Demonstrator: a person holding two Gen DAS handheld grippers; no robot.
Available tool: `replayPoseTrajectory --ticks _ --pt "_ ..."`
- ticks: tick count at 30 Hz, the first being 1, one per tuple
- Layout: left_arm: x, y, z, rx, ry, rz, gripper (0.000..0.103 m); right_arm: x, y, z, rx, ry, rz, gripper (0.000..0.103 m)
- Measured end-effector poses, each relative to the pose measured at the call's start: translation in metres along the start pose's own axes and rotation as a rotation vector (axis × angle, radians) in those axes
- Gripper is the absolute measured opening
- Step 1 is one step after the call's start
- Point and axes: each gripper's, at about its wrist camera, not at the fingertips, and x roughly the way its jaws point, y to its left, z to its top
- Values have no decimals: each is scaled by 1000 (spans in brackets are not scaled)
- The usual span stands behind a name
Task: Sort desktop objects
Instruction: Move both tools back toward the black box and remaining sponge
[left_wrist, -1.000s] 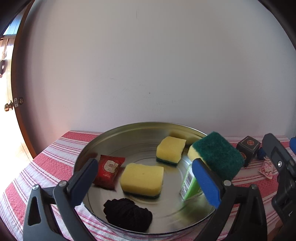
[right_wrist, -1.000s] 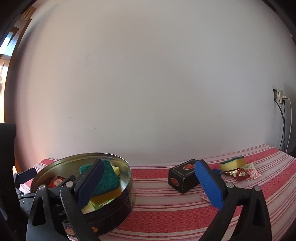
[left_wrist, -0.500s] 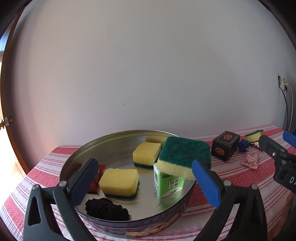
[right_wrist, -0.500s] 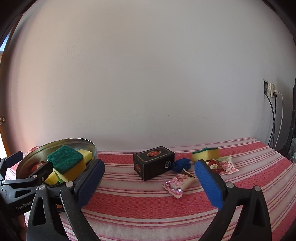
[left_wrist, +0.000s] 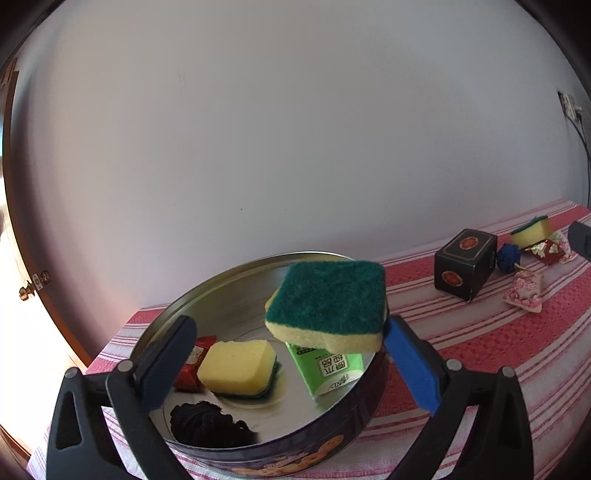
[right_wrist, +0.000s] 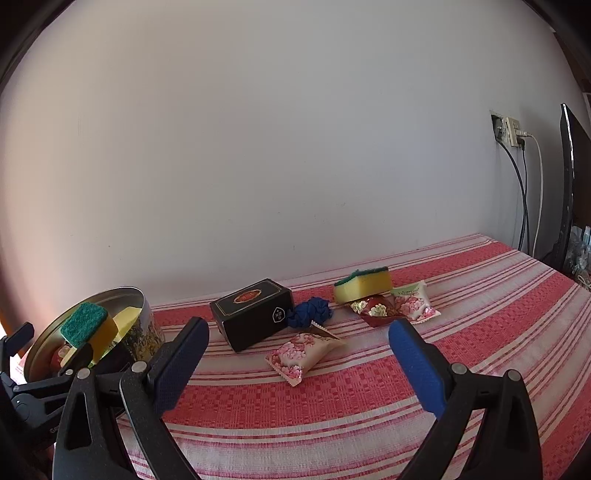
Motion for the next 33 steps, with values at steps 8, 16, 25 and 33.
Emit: replayPoseTrajectory --ticks 8,16,25,33 --pt "28 18 5 -74 93 108 103 -1 2 1 -19 0 20 100" --pt "12 9 34 -82 1 54 103 6 -17 8 -23 -17 1 100" --pt "35 -86 78 88 75 -276 103 14 -77 26 35 -34 -84 100" --pt "96 -167 85 283 295 -358 103 17 -125 51 127 -72 -175 100"
